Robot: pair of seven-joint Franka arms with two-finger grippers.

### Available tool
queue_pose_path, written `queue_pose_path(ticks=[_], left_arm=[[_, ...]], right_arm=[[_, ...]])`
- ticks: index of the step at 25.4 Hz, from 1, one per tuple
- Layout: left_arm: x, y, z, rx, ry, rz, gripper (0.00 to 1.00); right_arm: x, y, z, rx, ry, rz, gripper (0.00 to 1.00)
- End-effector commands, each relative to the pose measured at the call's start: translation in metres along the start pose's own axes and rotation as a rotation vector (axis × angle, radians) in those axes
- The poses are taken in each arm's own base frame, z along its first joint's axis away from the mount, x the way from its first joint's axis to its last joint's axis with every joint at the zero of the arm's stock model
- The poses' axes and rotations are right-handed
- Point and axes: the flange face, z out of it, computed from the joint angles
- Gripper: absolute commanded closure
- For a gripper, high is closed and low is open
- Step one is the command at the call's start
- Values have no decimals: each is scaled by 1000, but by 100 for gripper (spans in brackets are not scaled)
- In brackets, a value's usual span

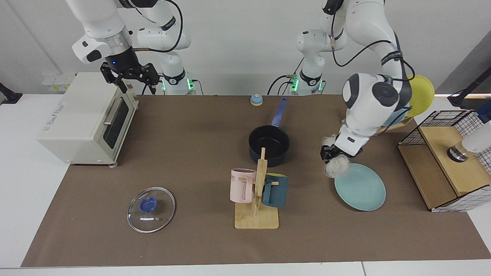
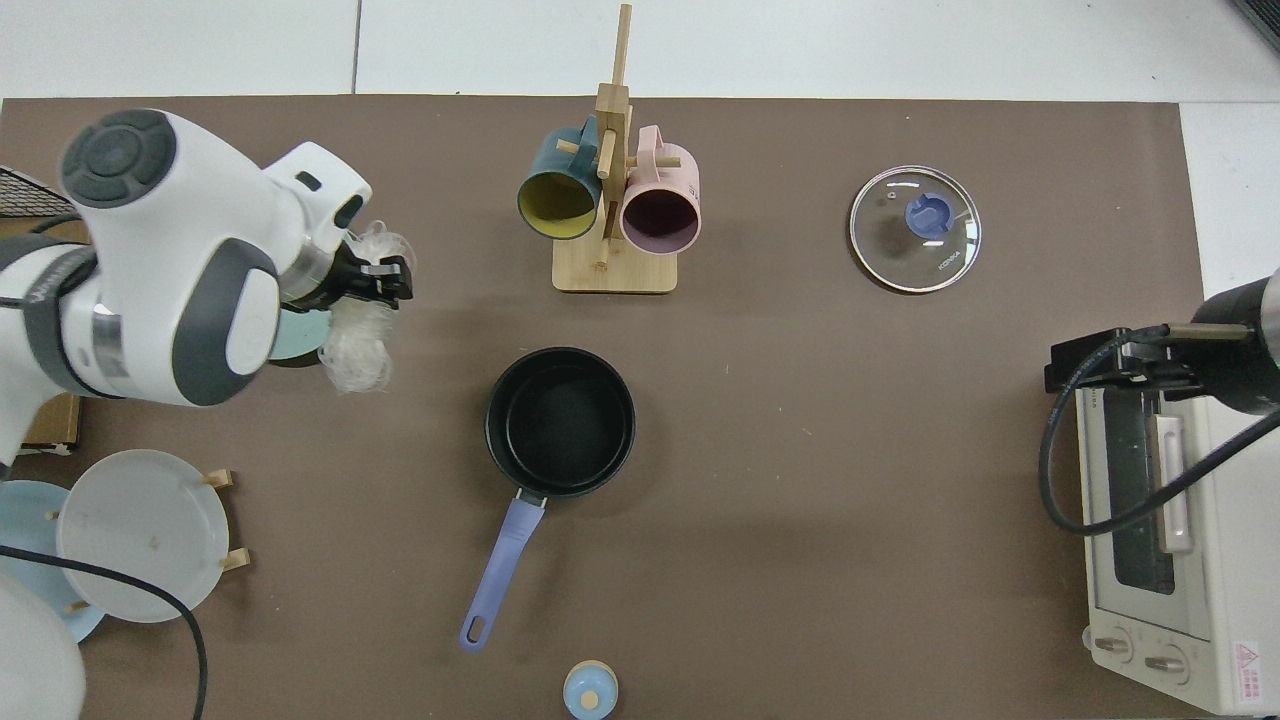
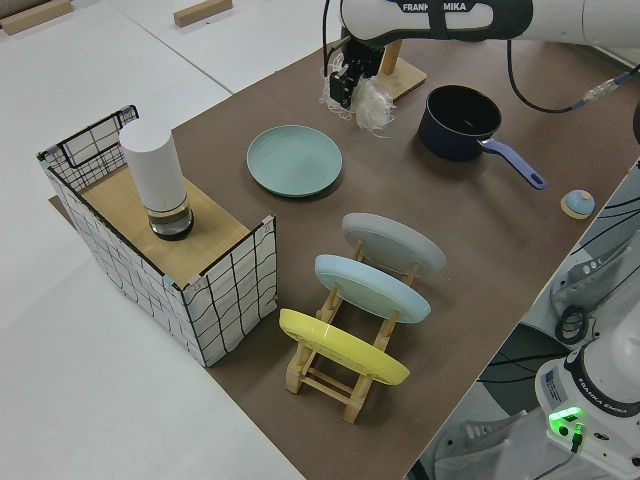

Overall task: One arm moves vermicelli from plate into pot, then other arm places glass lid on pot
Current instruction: 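Carry the vermicelli with the left gripper over the black pot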

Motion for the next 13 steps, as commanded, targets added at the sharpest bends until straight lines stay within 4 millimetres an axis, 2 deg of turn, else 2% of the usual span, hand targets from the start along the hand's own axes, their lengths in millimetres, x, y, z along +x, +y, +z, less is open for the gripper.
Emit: queue_pose_path(ticks=[1,6,9,10,13], left_arm=[[-45,64,6,26,2,-77,100],[-75,124,12,26,1,-112,100],[-100,146,22,20,20,-121,100],[-109,152,24,12,36,-116,100],[-133,154,44,8,53,-99,100]], right_arm=[[1,2,-3,28,-5,-6,0],[1,2,-3,28,-5,-6,0],[1,2,-3,28,-5,-6,0],[1,2,-3,28,-5,-4,0],[1,2,-3,28,-5,-6,0]])
